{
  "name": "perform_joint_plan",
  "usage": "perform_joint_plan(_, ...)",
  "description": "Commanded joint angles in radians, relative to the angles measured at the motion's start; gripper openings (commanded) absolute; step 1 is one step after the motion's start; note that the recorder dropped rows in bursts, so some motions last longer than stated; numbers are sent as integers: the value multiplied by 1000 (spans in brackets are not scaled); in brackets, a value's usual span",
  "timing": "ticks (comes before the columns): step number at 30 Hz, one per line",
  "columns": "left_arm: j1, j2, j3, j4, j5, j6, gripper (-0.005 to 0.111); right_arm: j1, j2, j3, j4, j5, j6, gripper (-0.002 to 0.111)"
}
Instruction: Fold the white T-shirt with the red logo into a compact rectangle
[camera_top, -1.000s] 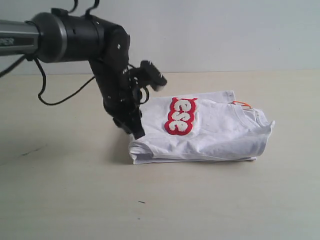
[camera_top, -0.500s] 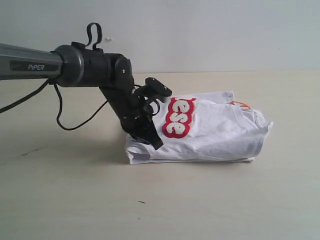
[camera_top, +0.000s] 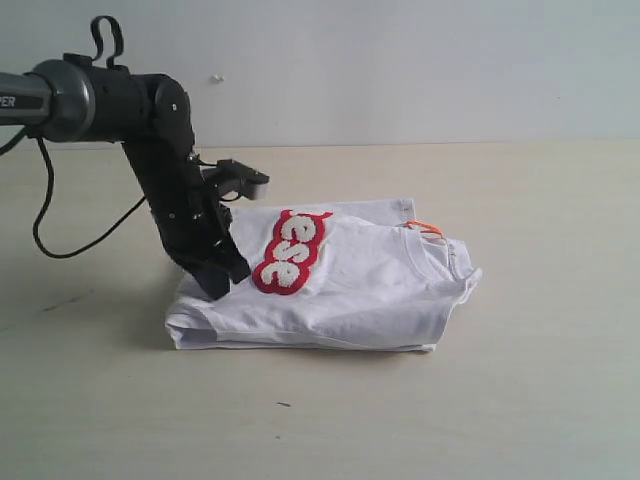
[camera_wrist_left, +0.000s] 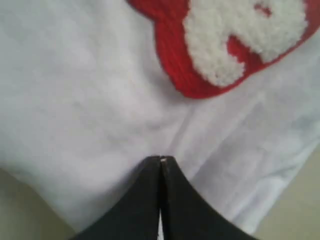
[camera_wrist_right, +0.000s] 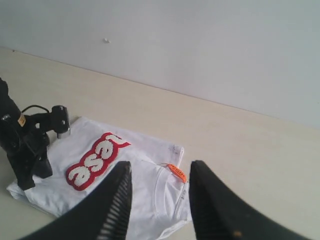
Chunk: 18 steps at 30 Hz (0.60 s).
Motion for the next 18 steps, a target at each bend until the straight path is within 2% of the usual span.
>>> perform_joint_plan(1, -22, -113, 2, -169, -142, 88, 0, -1, 4, 5, -6, 0, 0, 39)
perform_joint_plan(3, -50, -161, 2, -257, -187, 149, 0, -1, 6, 12, -6, -5, 0, 39)
perform_joint_plan(5, -77, -207, 2, -265, -218, 156, 0, -1, 26, 45, -44, -44, 4, 39)
perform_joint_plan(8, -78, -274, 2, -226, -218, 112, 0, -1, 103, 97, -227, -73, 187, 41)
perform_joint_plan(12, -14, -377, 21, -215, -218, 52, 0, -28, 226, 116, -328, -51, 302, 50)
perform_joint_plan(18, 132, -611, 186, -233, -335, 38, 0, -149, 432, 121, -226, -50, 265, 54)
